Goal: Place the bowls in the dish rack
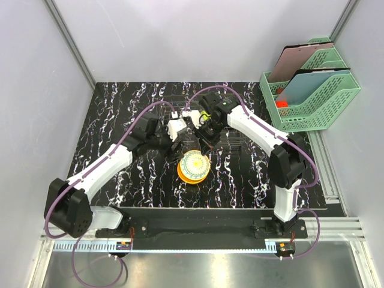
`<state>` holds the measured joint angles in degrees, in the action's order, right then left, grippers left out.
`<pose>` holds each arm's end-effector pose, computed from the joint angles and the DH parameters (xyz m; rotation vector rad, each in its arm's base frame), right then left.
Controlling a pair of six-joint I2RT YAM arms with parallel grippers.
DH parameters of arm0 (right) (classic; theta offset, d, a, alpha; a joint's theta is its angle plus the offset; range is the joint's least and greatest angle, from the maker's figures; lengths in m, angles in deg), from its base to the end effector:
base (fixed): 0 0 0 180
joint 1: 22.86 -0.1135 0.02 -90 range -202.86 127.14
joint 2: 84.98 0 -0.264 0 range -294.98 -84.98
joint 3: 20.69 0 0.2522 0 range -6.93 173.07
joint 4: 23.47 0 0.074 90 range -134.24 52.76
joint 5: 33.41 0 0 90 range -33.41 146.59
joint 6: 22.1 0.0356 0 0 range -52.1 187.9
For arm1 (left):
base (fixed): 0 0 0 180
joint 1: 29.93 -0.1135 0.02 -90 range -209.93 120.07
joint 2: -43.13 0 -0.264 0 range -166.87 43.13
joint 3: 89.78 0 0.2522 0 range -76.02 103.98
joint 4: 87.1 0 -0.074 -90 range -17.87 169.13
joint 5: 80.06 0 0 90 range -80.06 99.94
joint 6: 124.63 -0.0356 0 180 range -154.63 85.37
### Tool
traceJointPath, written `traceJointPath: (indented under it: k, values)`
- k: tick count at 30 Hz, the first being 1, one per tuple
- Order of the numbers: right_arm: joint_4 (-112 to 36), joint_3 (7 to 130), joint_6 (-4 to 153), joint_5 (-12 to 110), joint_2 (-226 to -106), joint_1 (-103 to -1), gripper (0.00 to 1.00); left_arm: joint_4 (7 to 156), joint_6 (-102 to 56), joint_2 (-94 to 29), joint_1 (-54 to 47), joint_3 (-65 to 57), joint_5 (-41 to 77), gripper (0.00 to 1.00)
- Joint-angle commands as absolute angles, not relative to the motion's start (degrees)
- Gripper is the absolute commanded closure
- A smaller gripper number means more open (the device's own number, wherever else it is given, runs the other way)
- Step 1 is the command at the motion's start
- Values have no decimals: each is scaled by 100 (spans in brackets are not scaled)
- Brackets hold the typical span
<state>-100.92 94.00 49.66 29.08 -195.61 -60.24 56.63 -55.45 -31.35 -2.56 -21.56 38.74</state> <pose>0.3037 0.2527 0.2773 -1.4160 2.4668 0.7551 0.2386 -0.1428 0.2693 1.1597 1.9660 -0.6384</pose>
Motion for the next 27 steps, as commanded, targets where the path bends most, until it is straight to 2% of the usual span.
traceJointPath:
  k: [1,18,22,27]
  values:
    - [-10175,9670,4927,2829,-19239,-5977,100,6190,-5537,-3184,-155,-2188,4255,23]
    - [-10201,9775,4944,2794,-19186,-5951,100,6305,-5590,-3878,109,-2127,4527,32]
    - [-10192,9801,4953,2776,-19212,-5951,100,6296,-5581,-4045,153,-1969,4536,44]
    - [-10201,9819,4944,2785,-19177,-5933,100,6288,-5555,-4186,241,-1916,4545,51]
